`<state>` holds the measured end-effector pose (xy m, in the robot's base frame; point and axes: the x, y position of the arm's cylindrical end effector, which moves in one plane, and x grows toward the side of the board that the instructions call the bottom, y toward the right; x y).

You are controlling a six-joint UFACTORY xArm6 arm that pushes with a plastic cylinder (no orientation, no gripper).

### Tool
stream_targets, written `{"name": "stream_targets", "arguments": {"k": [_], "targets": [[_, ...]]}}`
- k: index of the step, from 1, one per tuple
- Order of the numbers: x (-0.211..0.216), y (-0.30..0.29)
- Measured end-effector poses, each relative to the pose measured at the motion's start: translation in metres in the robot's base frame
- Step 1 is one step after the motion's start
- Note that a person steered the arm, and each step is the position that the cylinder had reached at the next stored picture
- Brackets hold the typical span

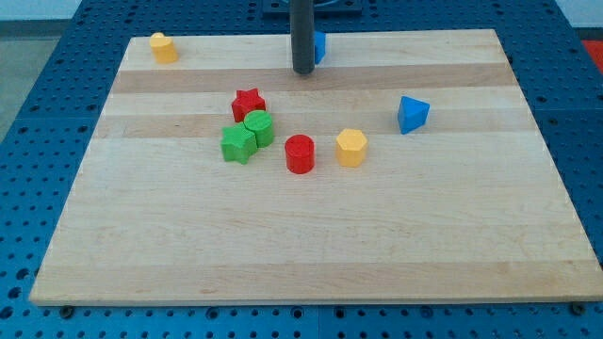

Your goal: Push the red circle towards bottom center

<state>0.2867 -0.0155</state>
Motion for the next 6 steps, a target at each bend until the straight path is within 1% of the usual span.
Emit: {"name": "stream_targets", "arguments": {"k": [3, 5, 6], "targets": [[0.103, -0.001], [0.158, -0.001], [0.175, 0.006]]}}
